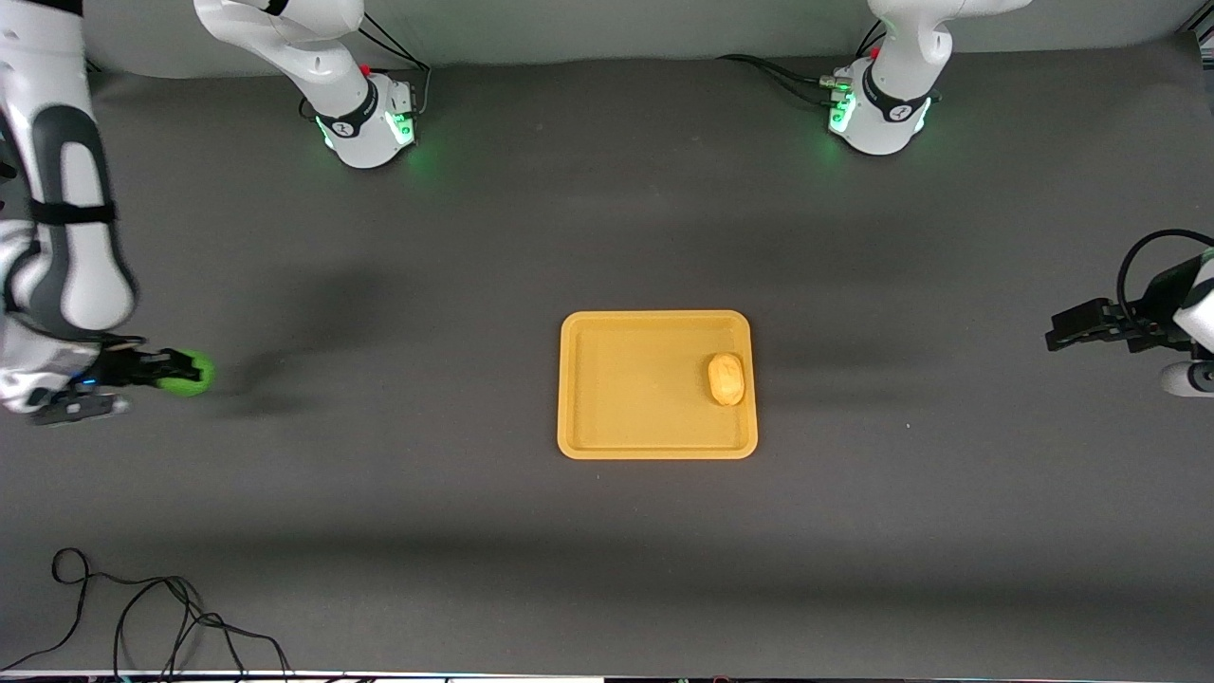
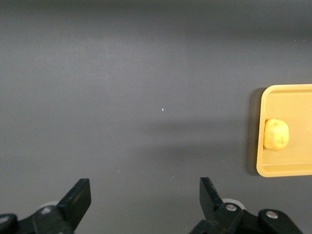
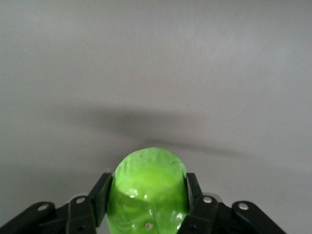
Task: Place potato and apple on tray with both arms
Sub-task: 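Carry the apple onto the tray beside the potato with the right gripper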
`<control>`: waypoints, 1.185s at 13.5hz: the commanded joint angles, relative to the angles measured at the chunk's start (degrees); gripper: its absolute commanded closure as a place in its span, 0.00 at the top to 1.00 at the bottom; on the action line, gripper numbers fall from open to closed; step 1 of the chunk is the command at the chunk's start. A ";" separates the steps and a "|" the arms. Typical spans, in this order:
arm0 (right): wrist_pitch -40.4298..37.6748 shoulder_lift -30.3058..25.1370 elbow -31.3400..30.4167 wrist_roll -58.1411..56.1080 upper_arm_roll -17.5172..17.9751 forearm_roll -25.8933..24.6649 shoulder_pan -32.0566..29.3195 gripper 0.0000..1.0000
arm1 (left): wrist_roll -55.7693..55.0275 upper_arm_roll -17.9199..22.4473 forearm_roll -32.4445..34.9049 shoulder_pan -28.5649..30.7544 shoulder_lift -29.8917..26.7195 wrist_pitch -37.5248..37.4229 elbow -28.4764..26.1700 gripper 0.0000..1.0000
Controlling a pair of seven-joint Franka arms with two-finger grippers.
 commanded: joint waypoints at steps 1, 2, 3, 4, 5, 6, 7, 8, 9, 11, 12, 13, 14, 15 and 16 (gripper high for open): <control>-13.22 -3.77 12.45 1.18 -0.09 -5.83 0.44 0.42 | 0.22 -0.06 0.92 -0.19 -5.81 3.62 -8.68 0.97; -18.14 -4.04 17.46 2.06 0.26 -6.63 1.14 0.42 | 0.40 -0.06 1.18 -0.19 -6.78 3.54 -9.66 0.96; -22.19 -4.04 21.34 3.03 0.09 -6.73 3.84 0.42 | 0.40 -0.06 1.27 -0.28 -8.35 3.54 -11.06 0.96; -24.23 -4.13 23.64 5.39 0.00 -6.90 6.13 0.42 | 0.31 -0.15 1.19 -0.63 -8.89 3.28 -11.42 0.96; -25.21 -4.13 25.58 9.50 0.09 -7.78 9.46 0.42 | 0.14 -0.32 1.27 -0.81 -8.98 3.27 -11.51 0.96; -25.92 -4.13 26.73 14.59 0.18 -8.05 13.76 0.42 | 0.05 -0.41 1.97 -0.90 -8.72 3.62 -11.69 0.96; -26.01 -4.04 27.87 19.95 0.18 -8.05 18.15 0.42 | 0.14 -0.59 5.20 -0.90 -8.63 3.80 -12.04 0.96; -26.10 -3.52 29.19 25.83 0.18 -8.05 22.64 0.42 | 0.75 -0.68 6.19 -0.72 -8.55 4.41 -12.30 0.96; -26.19 -2.82 30.77 32.33 0.26 -8.05 27.03 0.42 | 0.84 -0.59 6.20 -0.37 -8.54 5.98 -12.65 0.96; -27.24 1.38 34.89 44.72 0.26 -7.52 35.65 0.39 | 1.19 -0.41 6.20 -0.19 -8.72 7.23 -13.18 0.97; -27.33 4.02 36.91 51.66 0.35 -7.52 39.95 0.38 | 1.11 -0.41 6.11 -0.19 -8.81 7.40 -13.18 0.99; -27.42 7.00 39.54 57.82 0.44 -7.43 44.35 0.37 | 1.10 -0.50 6.02 -0.46 -8.90 7.23 -13.27 0.99; -27.42 9.90 42.09 64.23 1.05 -7.00 47.87 0.37 | 1.10 -0.50 6.02 -0.72 -8.90 6.71 -13.36 0.99; -27.16 12.63 44.29 71.08 2.88 -5.95 50.60 0.37 | 1.10 -0.50 6.02 -0.81 -8.98 6.61 -13.36 0.99; -26.55 15.96 47.45 77.59 6.21 -5.59 51.59 0.37 | 1.10 -0.50 6.02 -0.72 -9.07 6.61 -13.36 0.99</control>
